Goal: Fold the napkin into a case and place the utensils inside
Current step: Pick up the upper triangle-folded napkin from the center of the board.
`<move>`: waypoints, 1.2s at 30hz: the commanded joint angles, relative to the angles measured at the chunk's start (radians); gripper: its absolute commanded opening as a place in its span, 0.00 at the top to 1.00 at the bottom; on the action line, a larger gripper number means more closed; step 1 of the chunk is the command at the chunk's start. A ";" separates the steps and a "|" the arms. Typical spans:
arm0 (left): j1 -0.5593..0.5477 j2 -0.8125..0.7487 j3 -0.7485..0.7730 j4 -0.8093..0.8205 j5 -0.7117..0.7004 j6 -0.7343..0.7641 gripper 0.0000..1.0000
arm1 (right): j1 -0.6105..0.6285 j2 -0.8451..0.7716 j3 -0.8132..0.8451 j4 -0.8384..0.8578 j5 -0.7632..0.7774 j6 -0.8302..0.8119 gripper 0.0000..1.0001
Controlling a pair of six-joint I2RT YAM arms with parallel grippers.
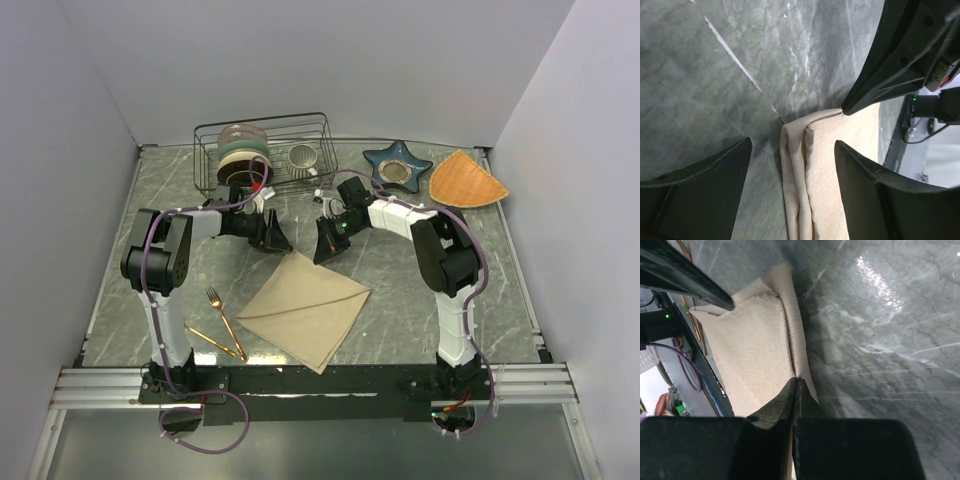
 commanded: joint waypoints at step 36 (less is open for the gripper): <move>-0.013 -0.152 -0.006 -0.251 0.140 0.515 0.99 | -0.105 -0.123 -0.136 -0.189 0.011 -0.393 0.18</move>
